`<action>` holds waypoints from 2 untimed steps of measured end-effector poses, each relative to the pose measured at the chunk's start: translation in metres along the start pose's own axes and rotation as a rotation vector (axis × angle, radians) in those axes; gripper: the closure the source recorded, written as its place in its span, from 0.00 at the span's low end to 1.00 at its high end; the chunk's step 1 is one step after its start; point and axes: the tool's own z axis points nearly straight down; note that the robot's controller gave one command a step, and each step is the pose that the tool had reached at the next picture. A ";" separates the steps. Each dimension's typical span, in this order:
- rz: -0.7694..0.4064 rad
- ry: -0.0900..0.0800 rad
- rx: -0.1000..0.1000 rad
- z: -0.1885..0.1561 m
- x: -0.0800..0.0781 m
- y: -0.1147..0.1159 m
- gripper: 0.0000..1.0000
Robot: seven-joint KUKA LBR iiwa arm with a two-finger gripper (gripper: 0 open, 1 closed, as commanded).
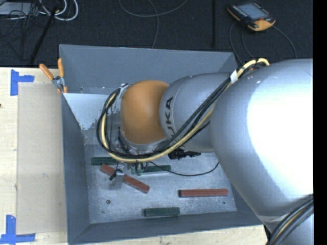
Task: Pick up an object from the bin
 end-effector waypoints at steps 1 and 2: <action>0.065 -0.003 -0.003 0.008 -0.034 0.025 1.00; 0.065 -0.003 -0.003 0.008 -0.034 0.025 1.00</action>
Offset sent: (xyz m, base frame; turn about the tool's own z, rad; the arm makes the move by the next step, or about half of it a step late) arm 0.0000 0.0000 0.0000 0.0000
